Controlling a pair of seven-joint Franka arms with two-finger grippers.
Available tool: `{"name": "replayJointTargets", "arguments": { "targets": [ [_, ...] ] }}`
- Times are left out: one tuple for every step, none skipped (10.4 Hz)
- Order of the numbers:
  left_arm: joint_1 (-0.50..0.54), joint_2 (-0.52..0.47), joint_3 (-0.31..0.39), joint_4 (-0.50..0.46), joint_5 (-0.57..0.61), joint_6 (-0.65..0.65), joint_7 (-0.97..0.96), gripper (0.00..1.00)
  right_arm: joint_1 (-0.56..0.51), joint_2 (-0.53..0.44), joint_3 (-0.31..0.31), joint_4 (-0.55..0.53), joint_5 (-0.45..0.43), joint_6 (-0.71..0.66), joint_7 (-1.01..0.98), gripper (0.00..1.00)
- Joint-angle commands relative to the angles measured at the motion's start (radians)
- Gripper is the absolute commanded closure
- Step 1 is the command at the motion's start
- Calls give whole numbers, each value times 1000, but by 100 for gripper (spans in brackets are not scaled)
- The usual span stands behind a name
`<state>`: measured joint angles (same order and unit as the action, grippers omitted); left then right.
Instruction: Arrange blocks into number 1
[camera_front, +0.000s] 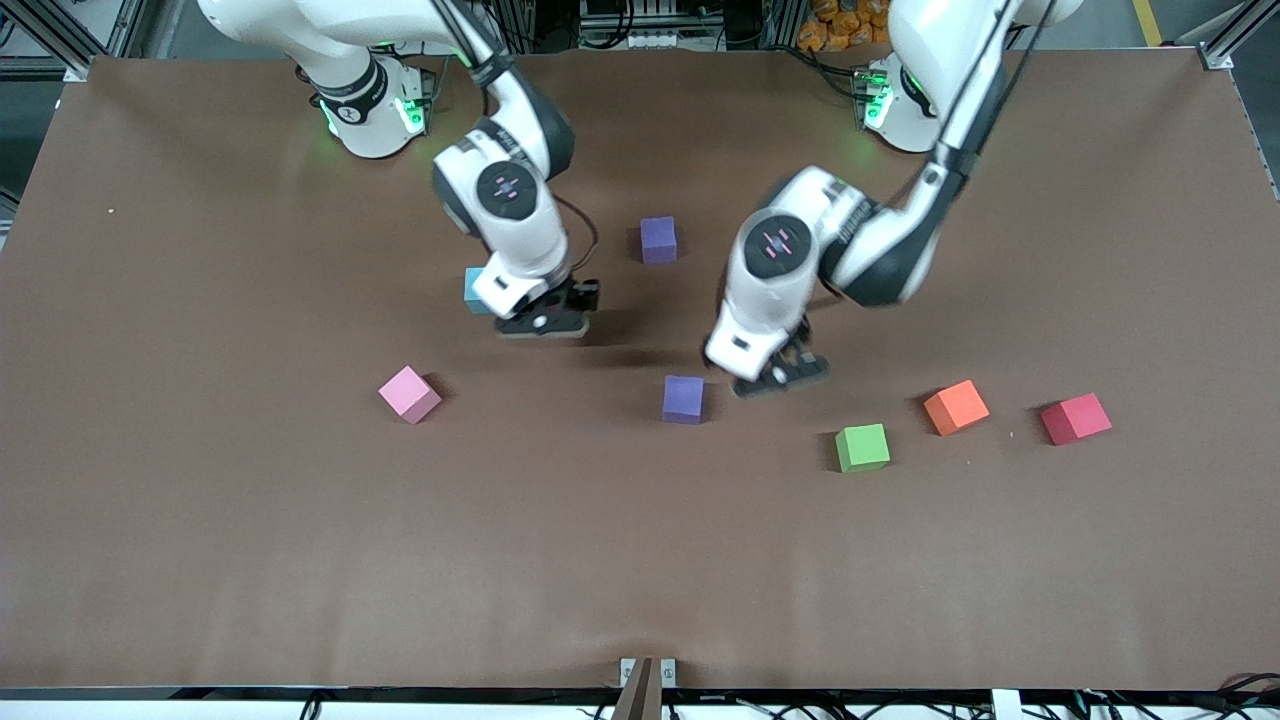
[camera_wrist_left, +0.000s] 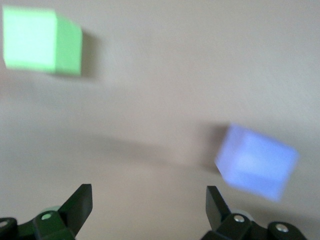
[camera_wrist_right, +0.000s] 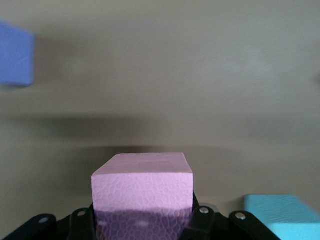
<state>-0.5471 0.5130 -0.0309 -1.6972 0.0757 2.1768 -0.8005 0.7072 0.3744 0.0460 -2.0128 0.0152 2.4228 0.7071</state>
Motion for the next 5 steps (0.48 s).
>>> {"name": "replayJointTargets", "arguments": {
  "targets": [
    [-16,103,112,149,-148,18,250,0,98,113,-8,84,5,82,77,46],
    [-20,140,138,201,-181,20,364,0,139,147,-9,100,3,117,106,46],
    [-24,171,138,240,-183,24,448,0,164,171,-9,120,3,134,132,46],
    [-36,189,138,255,-183,55,498,0,190,188,-9,137,3,137,156,46],
    [-56,196,134,255,-183,87,507,0,211,195,-9,143,3,137,176,46]
  ]
}}
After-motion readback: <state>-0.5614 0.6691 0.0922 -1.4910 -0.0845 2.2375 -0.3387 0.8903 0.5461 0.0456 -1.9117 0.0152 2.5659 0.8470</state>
